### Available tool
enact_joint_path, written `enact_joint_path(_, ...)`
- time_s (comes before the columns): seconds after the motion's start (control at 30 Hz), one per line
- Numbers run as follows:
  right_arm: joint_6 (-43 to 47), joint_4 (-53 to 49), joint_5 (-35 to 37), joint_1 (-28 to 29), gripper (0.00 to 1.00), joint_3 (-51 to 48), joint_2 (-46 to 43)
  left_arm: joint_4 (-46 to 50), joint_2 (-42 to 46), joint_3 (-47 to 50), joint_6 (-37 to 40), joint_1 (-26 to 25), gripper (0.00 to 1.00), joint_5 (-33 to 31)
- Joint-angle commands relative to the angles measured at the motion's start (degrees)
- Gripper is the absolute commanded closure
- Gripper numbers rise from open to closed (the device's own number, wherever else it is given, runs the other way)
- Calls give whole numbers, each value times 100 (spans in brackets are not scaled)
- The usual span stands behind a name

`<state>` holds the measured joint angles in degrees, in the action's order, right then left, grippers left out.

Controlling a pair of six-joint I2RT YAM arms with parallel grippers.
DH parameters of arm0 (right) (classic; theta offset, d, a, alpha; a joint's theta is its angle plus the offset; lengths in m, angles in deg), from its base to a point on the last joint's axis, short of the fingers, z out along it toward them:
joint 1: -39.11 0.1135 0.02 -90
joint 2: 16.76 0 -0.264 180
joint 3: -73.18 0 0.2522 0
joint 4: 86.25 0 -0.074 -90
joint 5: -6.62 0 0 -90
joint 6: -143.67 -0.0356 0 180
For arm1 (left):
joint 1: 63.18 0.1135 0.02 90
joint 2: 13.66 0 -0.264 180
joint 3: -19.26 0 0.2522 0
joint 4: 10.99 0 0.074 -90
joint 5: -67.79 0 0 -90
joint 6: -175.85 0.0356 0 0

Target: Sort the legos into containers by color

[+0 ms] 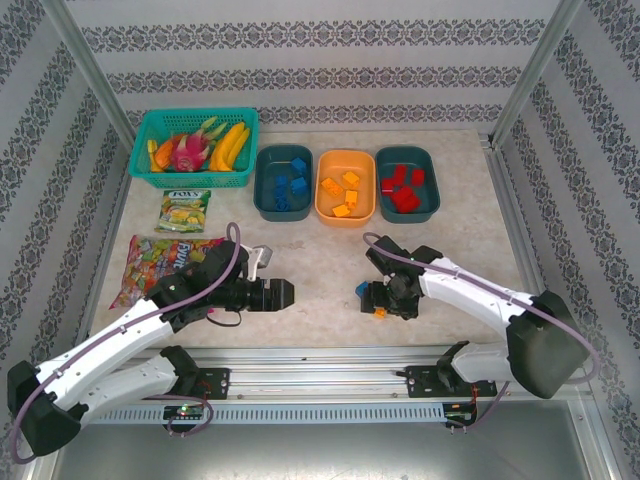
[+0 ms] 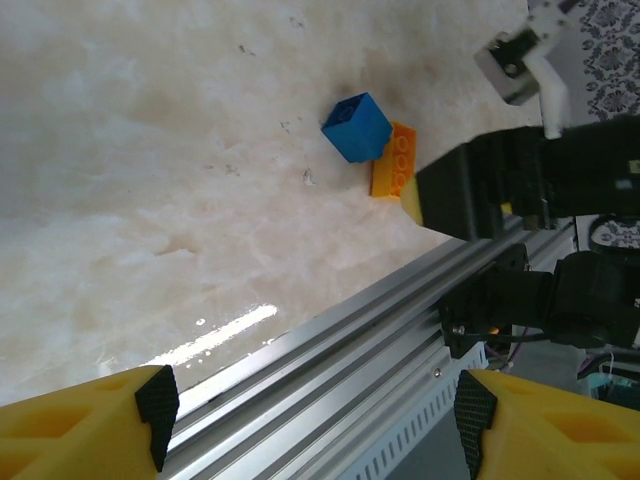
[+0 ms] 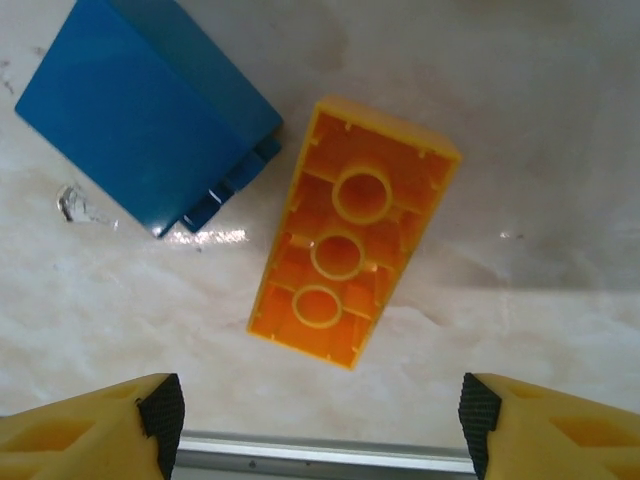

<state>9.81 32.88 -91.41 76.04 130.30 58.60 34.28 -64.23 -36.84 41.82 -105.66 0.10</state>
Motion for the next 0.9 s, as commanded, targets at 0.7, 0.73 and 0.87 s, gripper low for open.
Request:
enact_joint_path(0.7, -620, 582, 524, -99, 71, -164, 702, -445, -181, -84, -92, -155, 24, 76)
enact_joint_path(0.73, -603, 470, 590, -98, 72, -136, 624, -468, -197, -97, -97, -155, 24, 80)
enact_joint_path(0.87, -481, -147, 891, -91, 74, 116, 175, -542, -278, -292, -156, -162, 24, 78)
